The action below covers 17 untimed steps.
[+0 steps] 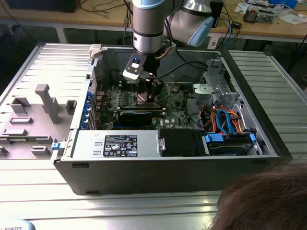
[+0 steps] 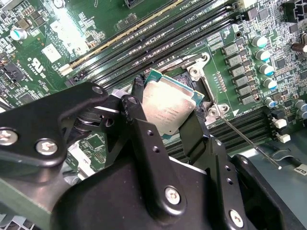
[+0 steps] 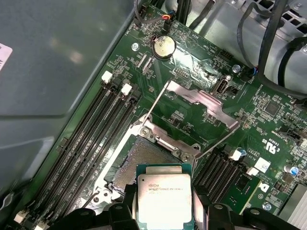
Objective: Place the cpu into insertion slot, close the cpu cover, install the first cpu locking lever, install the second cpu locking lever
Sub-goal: 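Place the cpu into insertion slot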
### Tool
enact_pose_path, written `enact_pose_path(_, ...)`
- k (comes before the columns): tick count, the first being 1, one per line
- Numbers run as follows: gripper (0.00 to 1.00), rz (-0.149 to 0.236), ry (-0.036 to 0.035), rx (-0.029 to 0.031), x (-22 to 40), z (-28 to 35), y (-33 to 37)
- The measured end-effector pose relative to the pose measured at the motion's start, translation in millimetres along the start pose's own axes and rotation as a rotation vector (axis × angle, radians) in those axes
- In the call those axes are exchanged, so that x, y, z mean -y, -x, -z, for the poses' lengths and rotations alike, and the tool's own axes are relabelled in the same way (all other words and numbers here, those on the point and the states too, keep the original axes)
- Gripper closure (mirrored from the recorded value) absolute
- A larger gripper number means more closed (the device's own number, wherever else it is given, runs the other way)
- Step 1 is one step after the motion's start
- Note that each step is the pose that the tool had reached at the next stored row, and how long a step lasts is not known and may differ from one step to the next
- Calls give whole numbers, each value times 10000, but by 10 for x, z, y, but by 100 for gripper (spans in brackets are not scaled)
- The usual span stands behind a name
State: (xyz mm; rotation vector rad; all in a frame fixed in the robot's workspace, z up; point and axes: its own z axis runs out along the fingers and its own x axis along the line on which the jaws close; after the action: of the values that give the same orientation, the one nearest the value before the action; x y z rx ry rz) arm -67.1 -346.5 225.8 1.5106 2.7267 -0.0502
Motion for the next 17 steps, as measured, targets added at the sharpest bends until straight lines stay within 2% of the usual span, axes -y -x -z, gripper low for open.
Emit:
enact_pose_path(8, 46, -192, -38, 46, 0, -8, 0)
enact_pose_path(17, 46, -375, -63, 72, 0, -25, -1)
